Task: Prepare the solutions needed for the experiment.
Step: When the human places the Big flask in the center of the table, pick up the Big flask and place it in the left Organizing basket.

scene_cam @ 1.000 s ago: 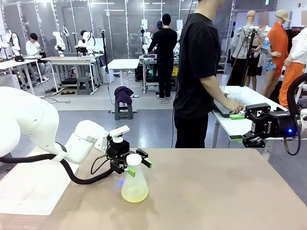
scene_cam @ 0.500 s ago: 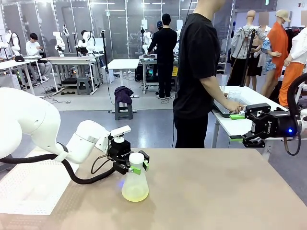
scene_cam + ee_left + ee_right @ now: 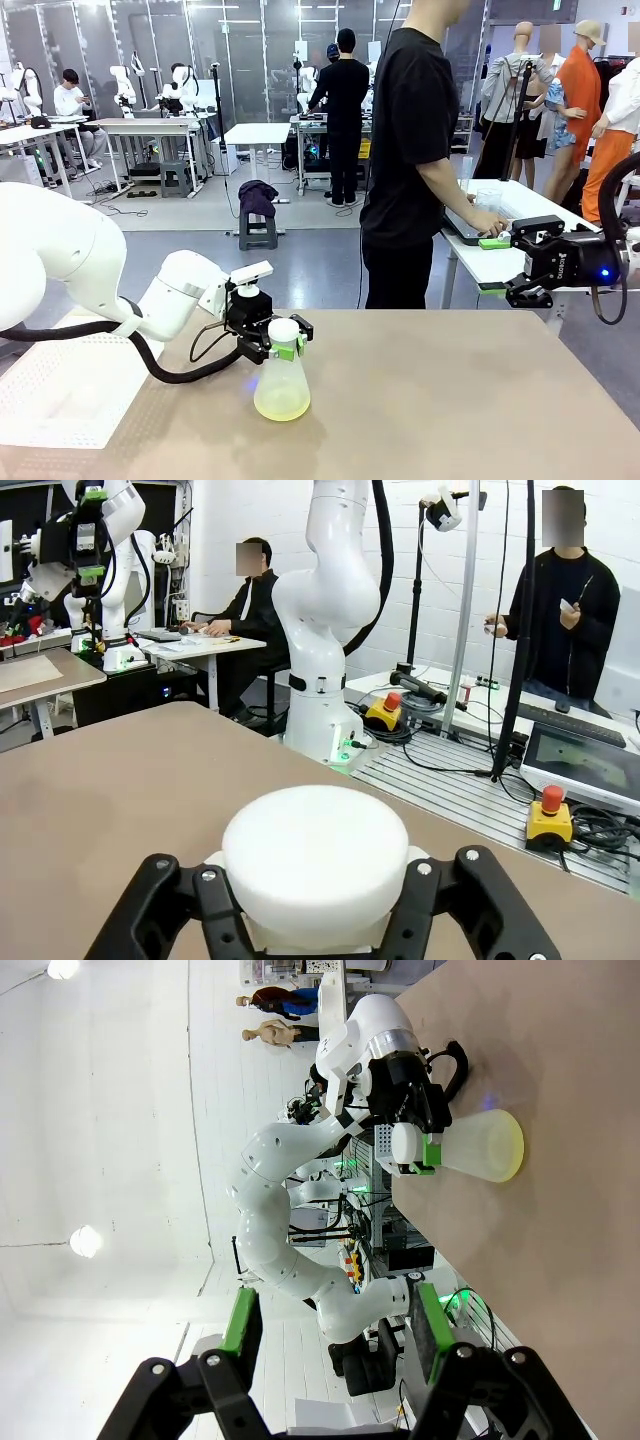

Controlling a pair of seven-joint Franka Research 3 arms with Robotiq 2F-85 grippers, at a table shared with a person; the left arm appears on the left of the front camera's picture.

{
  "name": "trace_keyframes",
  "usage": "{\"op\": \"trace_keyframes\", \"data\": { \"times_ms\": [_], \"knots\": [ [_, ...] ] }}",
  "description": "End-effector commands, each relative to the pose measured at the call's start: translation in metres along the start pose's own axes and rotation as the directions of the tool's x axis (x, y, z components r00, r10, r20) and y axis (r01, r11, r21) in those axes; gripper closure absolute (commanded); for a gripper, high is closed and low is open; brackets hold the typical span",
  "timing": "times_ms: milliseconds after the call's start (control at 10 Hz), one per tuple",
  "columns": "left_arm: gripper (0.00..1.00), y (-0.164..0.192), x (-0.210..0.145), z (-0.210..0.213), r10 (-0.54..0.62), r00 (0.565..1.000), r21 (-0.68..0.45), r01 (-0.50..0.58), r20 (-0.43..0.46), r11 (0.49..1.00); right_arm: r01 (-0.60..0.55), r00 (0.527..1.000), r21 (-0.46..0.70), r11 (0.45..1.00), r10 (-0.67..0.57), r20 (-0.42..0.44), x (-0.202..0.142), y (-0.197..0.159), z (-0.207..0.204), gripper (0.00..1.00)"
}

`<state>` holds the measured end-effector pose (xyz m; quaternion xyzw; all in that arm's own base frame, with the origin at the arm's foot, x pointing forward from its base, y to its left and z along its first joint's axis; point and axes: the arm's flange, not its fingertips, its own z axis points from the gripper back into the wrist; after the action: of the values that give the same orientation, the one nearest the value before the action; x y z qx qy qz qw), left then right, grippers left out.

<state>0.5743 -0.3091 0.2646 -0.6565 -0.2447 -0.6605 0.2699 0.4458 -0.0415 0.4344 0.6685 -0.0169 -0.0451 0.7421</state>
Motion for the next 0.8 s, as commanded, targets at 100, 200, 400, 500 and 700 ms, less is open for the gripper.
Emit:
{"op": "trace_keyframes", "data": {
  "times_ms": [100, 200, 400, 500, 700],
  "knots": [
    [1.00, -0.003, 0.018, 0.004, -0.018, 0.999, -0.012, 0.018, -0.033, 1.000, -0.003, 1.000, 0.004, 1.000, 0.003, -0.002, 0.000, 0.001, 0.000, 0.24],
    [1.00, -0.008, 0.031, 0.004, -0.003, 0.999, -0.036, 0.001, -0.047, 0.999, -0.003, 1.000, 0.004, 1.000, 0.003, -0.002, 0.000, 0.001, 0.000, 0.24],
    [1.00, -0.016, 0.059, 0.006, -0.032, 0.997, -0.063, 0.027, -0.077, 0.998, -0.003, 1.000, 0.004, 1.000, 0.003, -0.002, 0.000, 0.001, 0.000, 0.24],
    [1.00, -0.020, 0.075, 0.009, -0.055, 0.995, -0.073, 0.048, -0.086, 0.996, -0.003, 1.000, 0.004, 1.000, 0.003, -0.002, 0.000, 0.001, 0.000, 0.24],
    [1.00, -0.031, 0.125, 0.016, -0.089, 0.993, -0.108, 0.080, -0.081, 0.991, -0.003, 1.000, 0.004, 1.000, 0.003, -0.002, 0.000, 0.001, 0.000, 0.24]
  ]
}}
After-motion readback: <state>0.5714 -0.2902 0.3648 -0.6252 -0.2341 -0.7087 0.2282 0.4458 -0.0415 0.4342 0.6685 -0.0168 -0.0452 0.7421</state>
